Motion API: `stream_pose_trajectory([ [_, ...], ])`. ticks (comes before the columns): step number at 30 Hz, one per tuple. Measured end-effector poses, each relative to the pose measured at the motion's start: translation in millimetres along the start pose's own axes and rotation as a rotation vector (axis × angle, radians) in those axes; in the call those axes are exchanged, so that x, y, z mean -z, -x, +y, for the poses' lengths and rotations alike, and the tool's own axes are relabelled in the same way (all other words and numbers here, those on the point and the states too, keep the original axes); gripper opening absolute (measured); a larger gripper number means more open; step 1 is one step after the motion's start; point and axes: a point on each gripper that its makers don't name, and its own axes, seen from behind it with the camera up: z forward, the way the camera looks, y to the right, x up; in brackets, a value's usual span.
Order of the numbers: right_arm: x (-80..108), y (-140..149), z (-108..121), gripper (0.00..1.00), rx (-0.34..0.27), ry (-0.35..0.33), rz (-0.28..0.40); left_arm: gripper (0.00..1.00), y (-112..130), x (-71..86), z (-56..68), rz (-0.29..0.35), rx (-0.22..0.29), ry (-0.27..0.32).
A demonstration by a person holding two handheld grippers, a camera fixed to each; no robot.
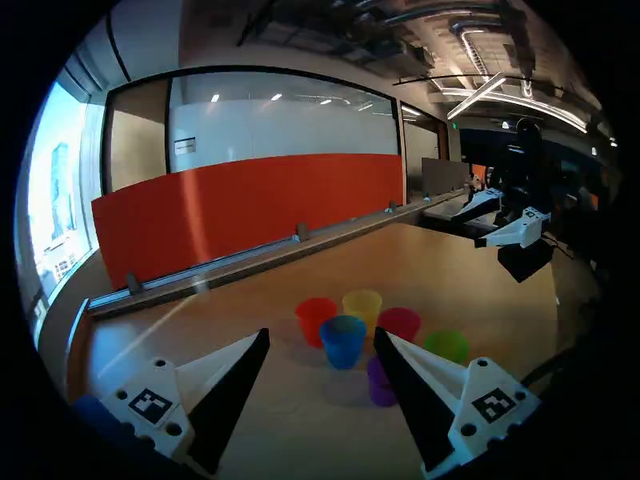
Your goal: Pour water
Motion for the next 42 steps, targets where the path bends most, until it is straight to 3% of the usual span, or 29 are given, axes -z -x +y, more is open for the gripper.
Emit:
stream_pose_trajectory([
  [23, -19.2, 50.4, -20.8, 1.00, -0.014, -0.067, -0.080, 0.97, 16.4, -4.1, -10.9, -0.006, 0.011, -0.041],
  [42, -33.7, 91.0, -65.5, 1.00, 0.003, -0.193, -0.173, 0.97, 14.7, -5.5, -13.1, -0.012, -0.008, -0.042],
])
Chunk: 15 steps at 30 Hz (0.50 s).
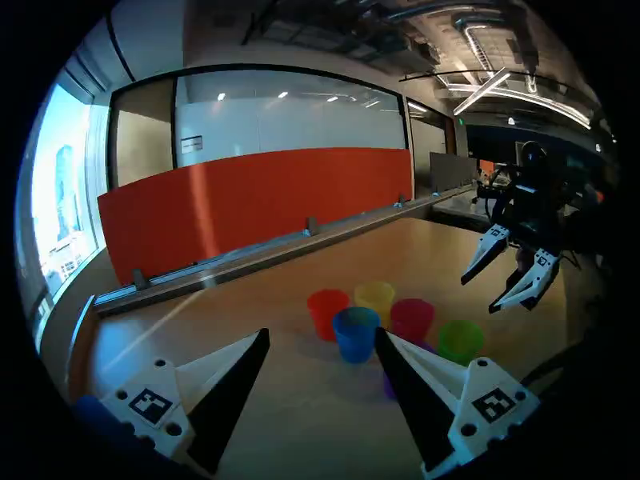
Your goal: Pour water
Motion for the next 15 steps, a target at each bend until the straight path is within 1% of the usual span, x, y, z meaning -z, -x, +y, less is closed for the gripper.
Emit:
stream_pose_trajectory([
  [8, -13.2, 14.0, -16.2, 0.99, 0.011, -0.045, -0.037, 0.97, 1.6, -0.7, 0.1, -0.005, -0.006, 0.002],
  [15, -21.5, 20.6, -26.0, 0.99, 0.022, -0.070, -0.057, 0.97, 2.7, -0.6, -1.8, -0.007, -0.009, -0.003],
])
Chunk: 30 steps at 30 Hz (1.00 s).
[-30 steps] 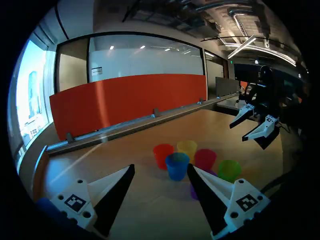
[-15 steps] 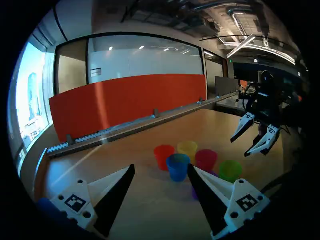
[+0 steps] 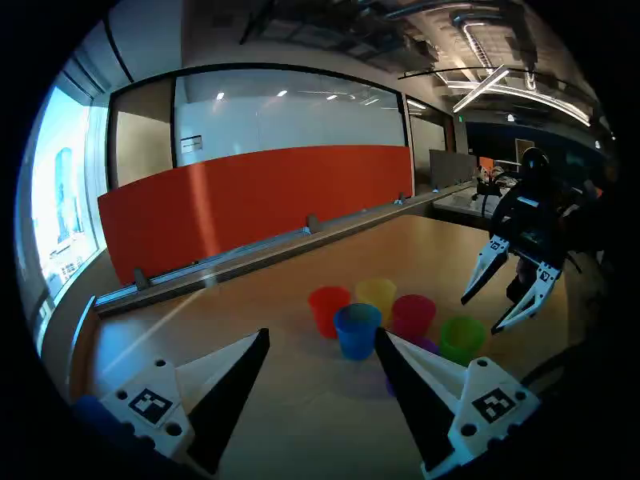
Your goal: Pour water
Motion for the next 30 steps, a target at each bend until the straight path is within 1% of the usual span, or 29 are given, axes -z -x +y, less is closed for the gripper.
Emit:
stream_pose_trajectory([
  [8, -11.8, 6.7, -4.4, 0.99, 0.021, -0.014, -0.025, 0.97, 1.5, 1.1, -1.8, -0.002, -0.001, -0.002],
  [17, -28.1, 11.0, -4.9, 0.99, 0.026, -0.022, -0.038, 0.97, 6.0, 1.3, -2.2, -0.006, 0.001, -0.004],
  [30, -49.8, 20.4, -1.9, 0.99, 0.028, -0.025, -0.073, 0.97, 9.9, 1.2, -7.0, -0.010, 0.005, -0.009],
])
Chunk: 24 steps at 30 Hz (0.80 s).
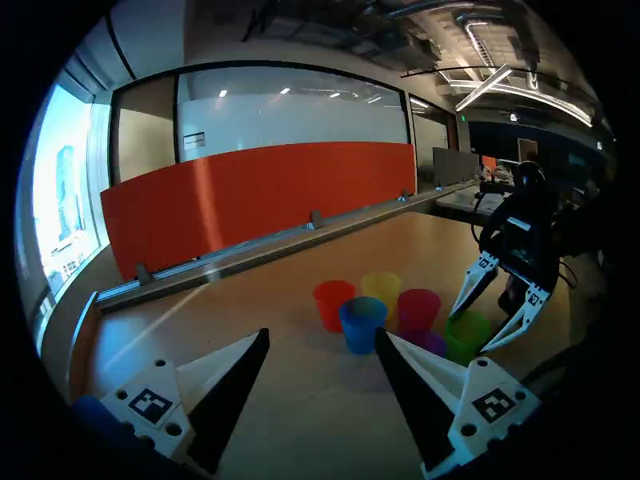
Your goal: Pour water
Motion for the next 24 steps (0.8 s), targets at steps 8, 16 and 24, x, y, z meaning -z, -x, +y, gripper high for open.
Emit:
stream_pose_trajectory([
  [8, -8.8, 1.5, 1.9, 0.99, -0.006, 0.004, -0.010, 0.97, 2.8, -1.7, -0.6, -0.004, 0.002, 0.001],
  [16, -9.4, 2.3, 1.9, 0.89, -0.007, 0.003, -0.006, 0.97, 3.5, -2.0, -0.9, -0.007, -0.004, 0.001],
  [24, 0.6, -6.5, 1.5, 0.89, 0.003, 0.006, 0.028, 0.97, 1.3, -6.2, 2.0, -0.006, -0.012, 0.009],
])
